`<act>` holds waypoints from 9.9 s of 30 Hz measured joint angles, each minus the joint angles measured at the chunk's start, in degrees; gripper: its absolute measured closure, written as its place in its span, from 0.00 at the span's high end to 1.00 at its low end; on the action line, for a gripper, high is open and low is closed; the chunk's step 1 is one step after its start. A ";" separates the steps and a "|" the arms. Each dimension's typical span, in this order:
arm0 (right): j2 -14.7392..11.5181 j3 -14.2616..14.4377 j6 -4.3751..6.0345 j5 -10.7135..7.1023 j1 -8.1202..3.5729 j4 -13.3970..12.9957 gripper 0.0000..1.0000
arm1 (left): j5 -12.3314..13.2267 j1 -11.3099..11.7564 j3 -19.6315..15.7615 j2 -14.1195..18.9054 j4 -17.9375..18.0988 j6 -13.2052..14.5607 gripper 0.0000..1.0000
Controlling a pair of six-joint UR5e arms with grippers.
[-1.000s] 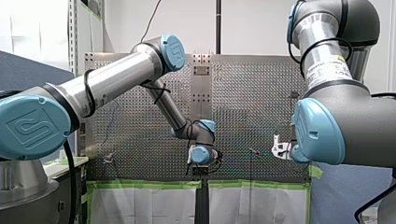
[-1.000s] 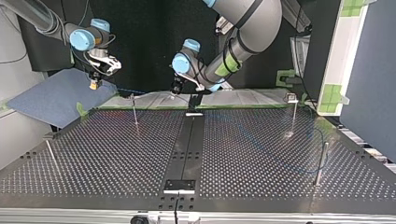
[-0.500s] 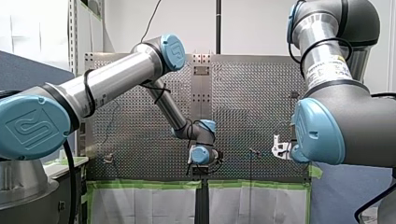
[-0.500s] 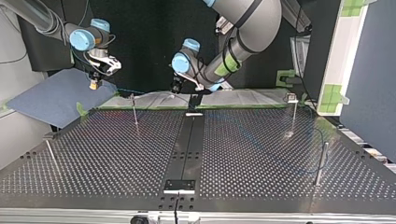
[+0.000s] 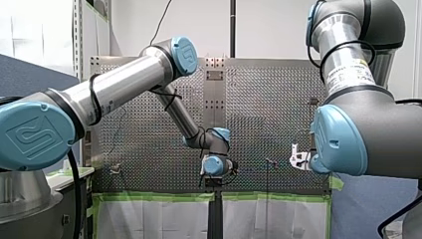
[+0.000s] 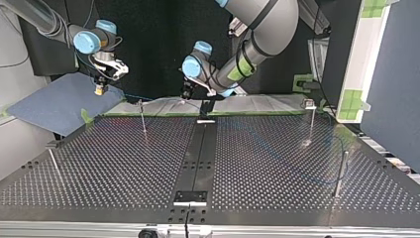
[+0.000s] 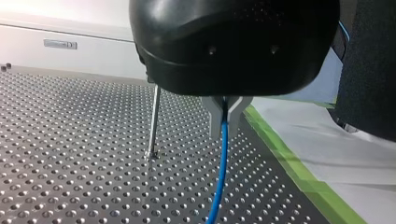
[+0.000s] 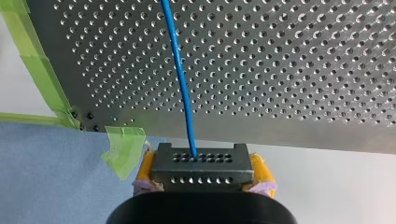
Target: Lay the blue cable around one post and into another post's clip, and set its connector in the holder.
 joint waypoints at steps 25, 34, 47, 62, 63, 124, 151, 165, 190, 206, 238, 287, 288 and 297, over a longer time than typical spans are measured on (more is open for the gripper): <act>0.00 -0.11 0.45 -0.09 -0.75 -0.21 0.17 | 1.36 -3.15 4.13 -0.22 2.96 -7.30 0.01; 0.00 -0.72 0.63 -0.88 -2.27 -0.06 0.17 | 1.00 -4.06 6.80 -0.54 0.94 -10.27 0.01; 0.00 -1.47 1.07 -7.03 -3.83 0.24 0.17 | 0.20 -6.84 10.15 -1.48 -2.10 -11.19 0.01; 0.03 -1.93 2.77 -11.85 -5.20 2.48 0.17 | -0.96 -10.31 13.42 -3.02 -6.16 -11.45 0.01; 0.05 -1.92 2.92 -11.90 -5.45 2.82 0.17 | -1.08 -10.54 13.42 -3.02 -6.24 -11.45 0.01; 1.40 -2.00 16.69 -19.35 -13.75 -3.06 0.17 | -3.77 -8.46 10.51 -3.55 -2.99 -12.22 0.01; 1.41 -2.26 16.77 -20.65 -13.58 -3.93 0.17 | -1.64 -4.26 11.60 -4.66 -2.66 -13.04 0.01; 1.47 -2.29 14.19 -22.09 -13.16 -3.03 0.17 | -1.51 -4.62 11.98 -4.65 -3.43 -12.95 0.01; 3.06 -2.43 13.55 -25.03 -13.28 -2.73 0.17 | -2.88 -4.96 12.59 -4.62 -5.52 -12.25 0.01; 3.24 -3.17 14.41 -23.42 -14.00 -2.54 0.17 | -2.18 -3.43 12.65 -4.68 -5.04 -12.26 0.01; 3.58 -3.35 14.35 -23.34 -13.89 -2.62 0.17 | 0.91 -3.42 11.24 -5.15 -2.29 -14.29 0.01; 4.10 -5.35 14.50 -23.46 -13.77 -2.03 0.17 | 1.85 -2.29 15.38 -6.35 -3.77 -14.97 0.01; 4.13 -5.39 14.50 -23.48 -13.74 -2.03 0.17 | 1.90 -2.26 15.38 -6.35 -3.77 -14.97 0.01; 5.60 -6.78 14.31 -23.54 -13.56 -1.22 0.17 | 2.11 -2.12 15.38 -6.37 -3.68 -15.02 0.01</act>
